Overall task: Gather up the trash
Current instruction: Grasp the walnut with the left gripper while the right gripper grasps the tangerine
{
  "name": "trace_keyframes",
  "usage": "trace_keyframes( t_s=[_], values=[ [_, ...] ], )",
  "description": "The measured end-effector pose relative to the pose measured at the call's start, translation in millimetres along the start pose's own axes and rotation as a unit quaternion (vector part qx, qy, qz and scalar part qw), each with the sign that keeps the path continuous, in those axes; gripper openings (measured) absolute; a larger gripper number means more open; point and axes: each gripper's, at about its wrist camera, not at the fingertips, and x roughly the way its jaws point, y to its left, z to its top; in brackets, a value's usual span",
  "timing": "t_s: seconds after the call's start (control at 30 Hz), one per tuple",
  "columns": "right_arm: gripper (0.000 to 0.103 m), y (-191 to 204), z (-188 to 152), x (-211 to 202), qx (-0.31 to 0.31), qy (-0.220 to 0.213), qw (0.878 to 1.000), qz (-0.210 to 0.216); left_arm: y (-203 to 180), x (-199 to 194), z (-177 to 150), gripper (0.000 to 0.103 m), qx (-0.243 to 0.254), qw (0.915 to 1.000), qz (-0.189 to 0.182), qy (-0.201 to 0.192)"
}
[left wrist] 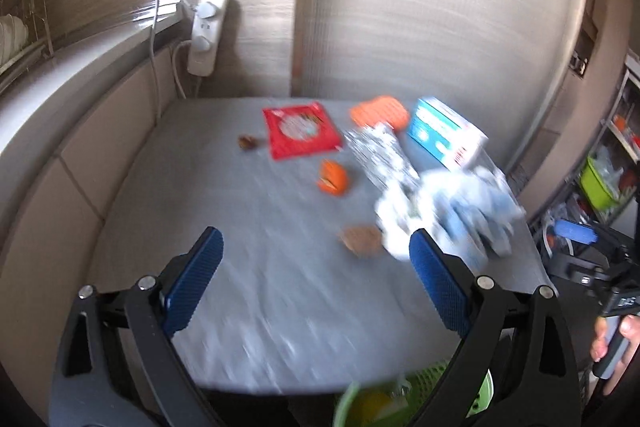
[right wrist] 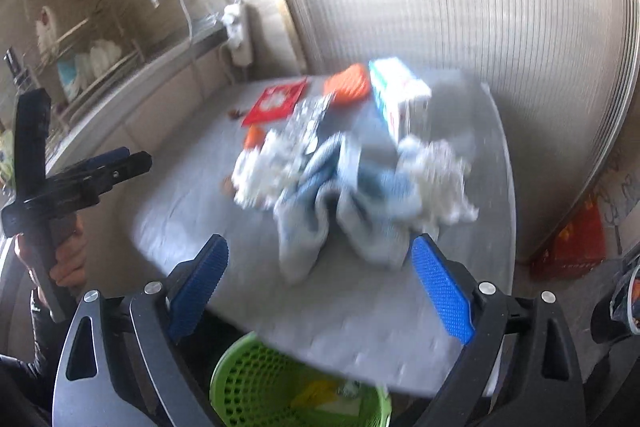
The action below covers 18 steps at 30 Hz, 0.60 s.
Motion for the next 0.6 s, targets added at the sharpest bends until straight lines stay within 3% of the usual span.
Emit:
trace_keyframes(
  t_s=[0.13, 0.33, 0.6],
  values=[
    [0.093, -0.3, 23.2, 11.3, -0.007, -0.009, 1.000, -0.001, 33.8, 33.6, 25.2, 0.090, -0.012, 0.9999, 0.009, -0.008],
    [0.093, 18.0, 51.6, 41.4, -0.030, -0.008, 1.000, 0.007, 58.4, 90.8, 51.0, 0.078, 0.011, 0.9998, 0.016, -0.007],
    [0.093, 55.2, 75.1, 88.4, -0.081, 0.012, 0.996, 0.015, 69.4, 159.0, 58.5, 0.049, 0.030, 0.9980, 0.004, 0.055]
  ],
)
